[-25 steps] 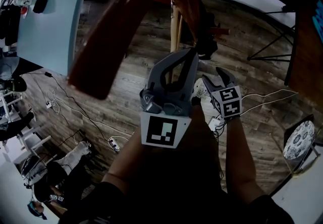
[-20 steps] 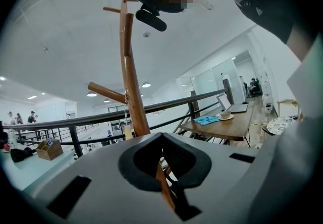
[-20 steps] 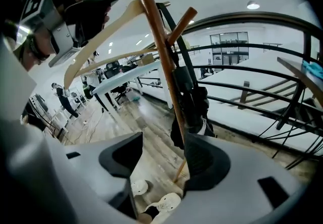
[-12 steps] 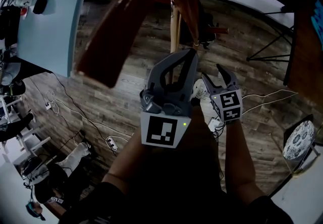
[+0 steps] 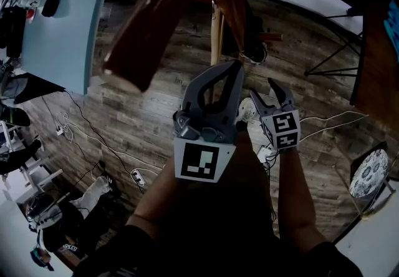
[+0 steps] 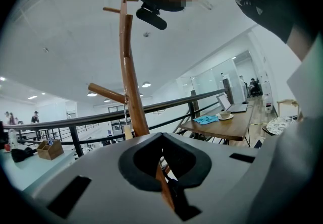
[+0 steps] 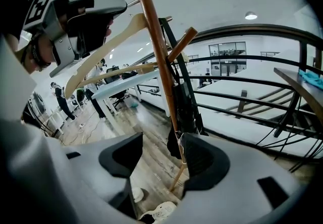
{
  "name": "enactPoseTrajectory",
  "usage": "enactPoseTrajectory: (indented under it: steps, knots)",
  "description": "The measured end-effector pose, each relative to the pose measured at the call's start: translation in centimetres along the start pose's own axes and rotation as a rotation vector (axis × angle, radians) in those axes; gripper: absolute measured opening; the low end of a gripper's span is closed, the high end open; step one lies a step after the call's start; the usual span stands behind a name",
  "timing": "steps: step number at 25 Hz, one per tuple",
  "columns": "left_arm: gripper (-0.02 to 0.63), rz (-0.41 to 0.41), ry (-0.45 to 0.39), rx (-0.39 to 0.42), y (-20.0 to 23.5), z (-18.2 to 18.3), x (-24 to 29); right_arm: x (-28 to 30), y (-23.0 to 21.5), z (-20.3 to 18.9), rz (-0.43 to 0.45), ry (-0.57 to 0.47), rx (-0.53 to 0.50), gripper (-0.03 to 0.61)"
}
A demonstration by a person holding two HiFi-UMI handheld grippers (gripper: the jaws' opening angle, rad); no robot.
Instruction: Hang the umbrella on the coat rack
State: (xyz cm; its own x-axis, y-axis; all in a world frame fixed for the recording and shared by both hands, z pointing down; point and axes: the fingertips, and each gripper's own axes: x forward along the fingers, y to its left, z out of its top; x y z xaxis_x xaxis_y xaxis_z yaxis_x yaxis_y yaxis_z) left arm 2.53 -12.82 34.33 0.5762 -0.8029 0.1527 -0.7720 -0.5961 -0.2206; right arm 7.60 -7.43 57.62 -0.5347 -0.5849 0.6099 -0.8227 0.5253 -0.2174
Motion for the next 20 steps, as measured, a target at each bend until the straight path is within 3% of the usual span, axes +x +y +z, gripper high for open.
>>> enactPoseTrajectory:
  steps: [10, 17, 20]
  knots:
    - [0.011, 0.003, -0.005, 0.013, -0.1, 0.9, -0.3, -1.5, -0.7, 3.0, -0.053, -0.104, -0.051, 0.252]
    - [0.011, -0.018, -0.019, 0.030, -0.6, 2.1, -0.9, -4.2, -1.9, 5.8, -0.179, -0.180, -0.099, 0.099]
    - [0.011, -0.032, -0.029, 0.037, -0.7, 2.7, -1.2, -5.2, -1.9, 7.2, -0.187, -0.211, -0.099, 0.054]
